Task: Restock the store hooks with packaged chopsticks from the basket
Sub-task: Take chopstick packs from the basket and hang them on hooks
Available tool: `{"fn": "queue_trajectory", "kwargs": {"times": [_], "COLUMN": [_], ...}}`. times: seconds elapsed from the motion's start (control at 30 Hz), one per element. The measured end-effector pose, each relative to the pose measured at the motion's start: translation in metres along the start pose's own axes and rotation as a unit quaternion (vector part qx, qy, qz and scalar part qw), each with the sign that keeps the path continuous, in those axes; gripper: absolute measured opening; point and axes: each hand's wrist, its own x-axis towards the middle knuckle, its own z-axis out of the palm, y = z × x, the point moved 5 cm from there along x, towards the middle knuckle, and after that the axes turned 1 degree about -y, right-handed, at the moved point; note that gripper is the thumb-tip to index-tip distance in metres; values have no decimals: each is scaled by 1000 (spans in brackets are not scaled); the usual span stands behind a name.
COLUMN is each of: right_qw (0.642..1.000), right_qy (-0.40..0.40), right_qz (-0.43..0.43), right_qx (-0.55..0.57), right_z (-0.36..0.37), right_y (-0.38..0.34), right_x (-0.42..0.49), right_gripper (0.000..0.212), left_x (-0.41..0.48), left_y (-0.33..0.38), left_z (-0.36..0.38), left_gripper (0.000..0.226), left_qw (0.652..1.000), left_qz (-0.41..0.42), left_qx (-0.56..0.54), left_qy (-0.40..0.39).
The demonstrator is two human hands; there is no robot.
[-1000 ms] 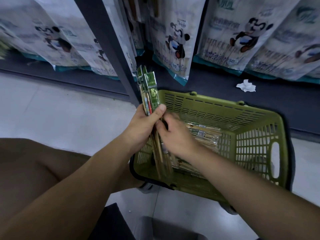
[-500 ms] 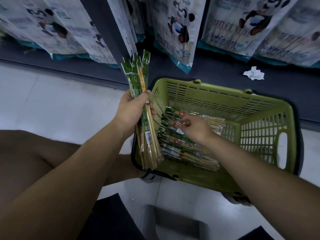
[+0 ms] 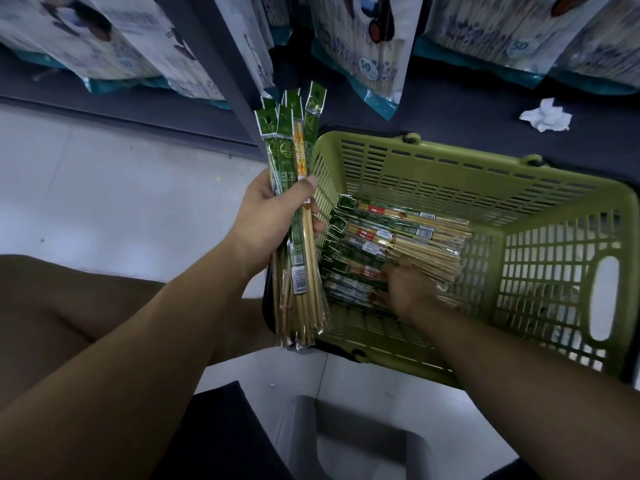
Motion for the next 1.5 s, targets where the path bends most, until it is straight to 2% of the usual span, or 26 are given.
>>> {"fn": "queue_trajectory", "kwargs": {"times": [0.1, 0.23, 0.5, 0.7, 0.8, 0.93, 0.97, 1.03, 1.17, 1.23, 1.33, 1.43, 1.5], "right_qw": [1000, 999, 999, 993, 975, 915, 899, 882, 897, 906, 915, 920, 920], "right_qy": [-9, -19, -9, 38, 87, 140, 141, 135, 154, 170, 209, 221, 230], "right_qz": [-13, -33, -37, -50, -55, -73, -83, -106, -129, -132, -147, -164, -170], "right_qx": [4, -9, 1, 95, 196, 372, 407, 439, 393, 364, 310, 280, 266], "right_z": [2, 0, -10, -63, -101, -151, -162, -182, -211, -222, -243, -264, -275], "right_y": [1, 4, 14, 15, 6, -17, -24, -40, -60, -65, -70, -71, -66], "right_x": [5, 9, 6, -4, -17, -44, -53, -70, -96, -108, -130, -152, -167], "right_gripper": [33, 24, 20, 19, 9, 23, 25, 23, 33, 32, 31, 22, 17], "left_x": [3, 4, 4, 2, 0, -6, -10, -19, -36, -40, -43, -53, -61], "left_y": [1, 0, 0, -1, 0, 6, 8, 13, 32, 43, 62, 85, 99], "left_z": [0, 1, 0, 4, 8, 24, 31, 44, 64, 70, 79, 89, 93], "left_gripper": [13, 13, 13, 17, 19, 13, 17, 41, 58, 52, 25, 33, 38], "left_qw": [1000, 1000, 1000, 1000, 999, 1000, 999, 998, 994, 992, 988, 980, 978], "left_qz": [8, 11, 7, -1, -9, 21, 27, 33, 54, 53, 56, 49, 68], "left_qx": [6, 7, 0, -17, -32, -4, 11, 28, -34, -71, -109, -148, -135], "left_qy": [-1, -4, -8, -10, -3, -14, -26, -45, -85, -85, -92, -125, -141]}}
